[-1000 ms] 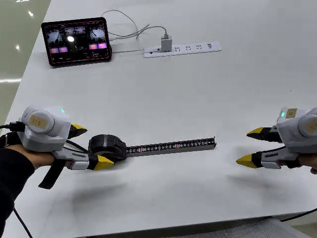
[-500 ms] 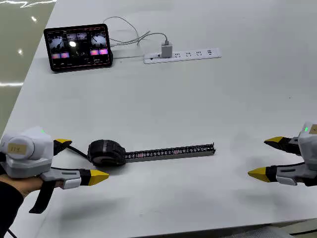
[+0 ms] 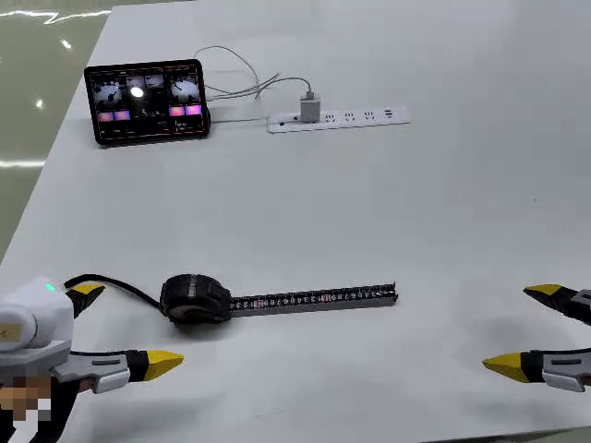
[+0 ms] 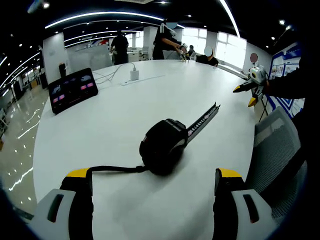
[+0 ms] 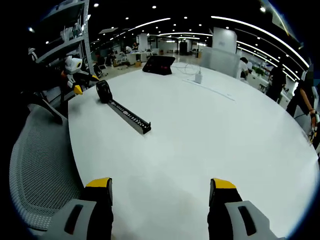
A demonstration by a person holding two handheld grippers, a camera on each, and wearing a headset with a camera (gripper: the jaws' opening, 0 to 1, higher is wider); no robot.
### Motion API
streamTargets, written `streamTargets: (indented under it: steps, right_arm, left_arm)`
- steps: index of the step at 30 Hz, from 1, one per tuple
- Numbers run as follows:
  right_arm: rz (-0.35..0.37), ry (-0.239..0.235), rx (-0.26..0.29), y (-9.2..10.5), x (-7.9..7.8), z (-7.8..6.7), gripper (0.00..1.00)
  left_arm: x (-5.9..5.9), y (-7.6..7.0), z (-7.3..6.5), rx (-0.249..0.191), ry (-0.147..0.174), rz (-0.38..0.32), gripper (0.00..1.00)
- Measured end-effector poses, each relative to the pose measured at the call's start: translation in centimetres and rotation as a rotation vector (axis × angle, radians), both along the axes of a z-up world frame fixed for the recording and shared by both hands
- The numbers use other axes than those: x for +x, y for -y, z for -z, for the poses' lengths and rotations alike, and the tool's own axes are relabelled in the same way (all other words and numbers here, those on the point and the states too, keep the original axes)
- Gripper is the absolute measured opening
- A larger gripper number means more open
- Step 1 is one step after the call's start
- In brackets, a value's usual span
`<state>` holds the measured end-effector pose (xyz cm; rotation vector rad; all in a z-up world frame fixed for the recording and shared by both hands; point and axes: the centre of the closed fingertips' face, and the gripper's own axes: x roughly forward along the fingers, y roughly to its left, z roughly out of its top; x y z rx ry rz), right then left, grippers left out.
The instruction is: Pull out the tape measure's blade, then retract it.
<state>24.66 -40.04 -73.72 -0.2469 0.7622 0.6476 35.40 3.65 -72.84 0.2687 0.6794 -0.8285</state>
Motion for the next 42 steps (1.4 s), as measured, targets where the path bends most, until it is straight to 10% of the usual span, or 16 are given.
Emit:
streamTargets:
  steps: [9,42]
  right_arm:
    - [0.013,0.037,0.006,1.0,0.2,-0.5,0.99]
    - [0.028,0.036,-0.014,2.4,-1.3,-1.0,0.99]
  left_arm:
    - [-1.1,0.4,-0.4,0.004,0.018,0.016,0.99]
    - [-1.7,-0.3,-0.2,0.009,0.023,-0.031,0.99]
